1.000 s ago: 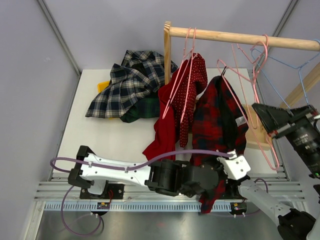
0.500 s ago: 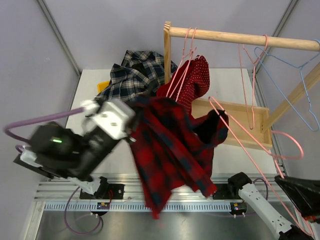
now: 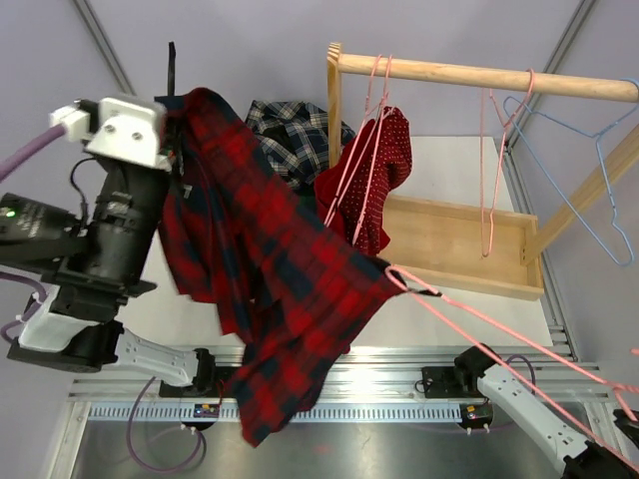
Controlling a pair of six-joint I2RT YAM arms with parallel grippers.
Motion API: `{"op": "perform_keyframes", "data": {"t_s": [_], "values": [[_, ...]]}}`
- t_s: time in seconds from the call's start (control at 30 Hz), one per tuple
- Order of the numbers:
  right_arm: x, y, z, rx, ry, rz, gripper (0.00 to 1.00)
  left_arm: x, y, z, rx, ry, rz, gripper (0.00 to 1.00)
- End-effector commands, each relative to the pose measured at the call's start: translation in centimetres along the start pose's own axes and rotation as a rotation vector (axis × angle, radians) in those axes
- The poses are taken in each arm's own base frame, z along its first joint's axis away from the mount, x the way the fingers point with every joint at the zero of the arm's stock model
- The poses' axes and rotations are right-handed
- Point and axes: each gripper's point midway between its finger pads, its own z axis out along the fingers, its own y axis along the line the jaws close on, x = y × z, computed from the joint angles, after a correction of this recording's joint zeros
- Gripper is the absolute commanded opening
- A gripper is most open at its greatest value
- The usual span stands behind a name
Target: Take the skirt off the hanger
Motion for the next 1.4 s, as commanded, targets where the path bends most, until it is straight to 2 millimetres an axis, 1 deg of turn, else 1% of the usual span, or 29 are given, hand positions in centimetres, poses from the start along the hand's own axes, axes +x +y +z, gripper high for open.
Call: {"op": "perform_keyframes", "data": {"t_s": [0.0,0.07,0.1,0.13,0.17,0.2,0.23,0.3,0.33,0.37,0.43,0.5,0.57,0.6,0.63,0.7,0.73,0.83,0.87,0.93,0.97,1.03,1.07,1.1,1.13,1.2,1.23,1.3,1.37], "values": [[0.7,-5.0,2.9,0.155,0.104,-0.034,0.00,3.5,-3.2,2.4,-0.033,0.099,0.281,0.00],[1.9,-7.9,2.5,0.302,0.158,-0.032,0.00,4.7,-3.5,3.3,-0.054,0.129,0.316,0.00],[1.8,-9.8,2.0,0.405,0.148,-0.056,0.00,5.4,-2.2,4.2,-0.099,0.132,0.262,0.00],[2.2,-11.1,1.6,0.470,0.161,-0.063,0.00,5.0,-0.3,4.6,-0.137,0.125,0.208,0.00],[2.1,-11.8,1.1,0.517,0.154,-0.071,0.00,6.3,0.4,5.1,-0.136,0.163,0.231,0.00],[1.4,-13.8,0.0,0.642,0.118,-0.100,0.00,6.3,0.8,5.9,-0.136,0.140,0.134,0.00],[1.3,-14.7,-0.7,0.703,0.108,-0.106,0.00,7.5,4.2,6.8,-0.240,0.175,0.134,0.00],[0.4,-15.8,-2.5,0.796,0.050,-0.130,0.00,8.6,6.6,8.4,-0.303,0.200,0.096,0.00],[0.5,-16.2,-2.4,0.809,0.044,-0.133,0.00,8.8,6.9,8.9,-0.311,0.203,0.085,0.00],[0.4,-16.0,-2.8,0.808,0.024,-0.135,0.00,8.5,7.5,9.5,-0.339,0.182,0.062,0.00],[0.9,-16.5,-2.3,0.808,0.032,-0.134,0.00,8.3,9.0,10.1,-0.397,0.145,0.027,0.00],[1.4,-16.8,-2.1,0.807,0.041,-0.128,0.00,6.6,10.8,10.8,-0.448,0.046,-0.055,0.00],[2.1,-17.3,-1.8,0.815,0.058,-0.127,0.00,5.6,11.5,11.8,-0.459,-0.013,-0.092,0.00],[2.4,-17.4,-1.7,0.816,0.061,-0.127,0.00,3.7,12.3,11.9,-0.436,-0.084,-0.128,0.00],[2.9,-17.8,-1.3,0.815,0.074,-0.127,0.00,5.1,11.3,14.4,-0.395,-0.063,-0.124,0.00],[3.4,-18.1,-1.1,0.810,0.086,-0.131,0.00,5.2,10.3,16.9,-0.316,-0.093,-0.130,0.00],[4.0,-18.5,-0.6,0.811,0.103,-0.131,0.00,6.3,9.5,18.8,-0.284,-0.088,-0.132,0.00],[4.8,-19.0,0.4,0.797,0.124,-0.129,0.00,6.7,9.3,21.9,-0.238,-0.151,-0.167,0.00],[4.9,-19.0,0.8,0.785,0.128,-0.130,0.00,8.8,9.0,24.1,-0.237,-0.131,-0.171,0.00],[4.9,-18.8,1.8,0.743,0.125,-0.128,0.00,10.3,9.4,25.6,-0.241,-0.134,-0.203,0.00],[5.0,-18.7,2.4,0.729,0.133,-0.129,0.00,12.4,9.0,27.2,-0.243,-0.118,-0.211,0.00],[4.8,-18.4,3.2,0.695,0.139,-0.130,0.00,15.3,9.0,28.9,-0.253,-0.088,-0.245,0.02],[4.8,-18.5,3.7,0.689,0.145,-0.133,0.00,17.1,8.9,29.7,-0.254,-0.059,-0.258,0.04],[4.7,-18.6,4.0,0.682,0.146,-0.138,0.00,20.9,8.3,31.3,-0.242,-0.001,-0.293,0.08],[4.4,-18.6,4.4,0.673,0.132,-0.145,0.00,23.1,7.9,32.1,-0.233,0.040,-0.315,0.36],[4.5,-19.0,5.6,0.663,0.138,-0.149,0.00,29.9,6.2,33.4,-0.183,0.189,-0.383,0.88],[4.1,-19.0,6.3,0.650,0.123,-0.154,0.00,32.0,5.7,33.3,-0.179,0.245,-0.406,0.99],[4.2,-19.6,7.7,0.637,0.126,-0.157,0.00,36.1,4.6,31.6,-0.190,0.392,-0.465,0.99],[3.6,-20.3,9.3,0.635,0.097,-0.176,0.00,36.9,3.9,30.0,-0.185,0.410,-0.491,0.99]]}}
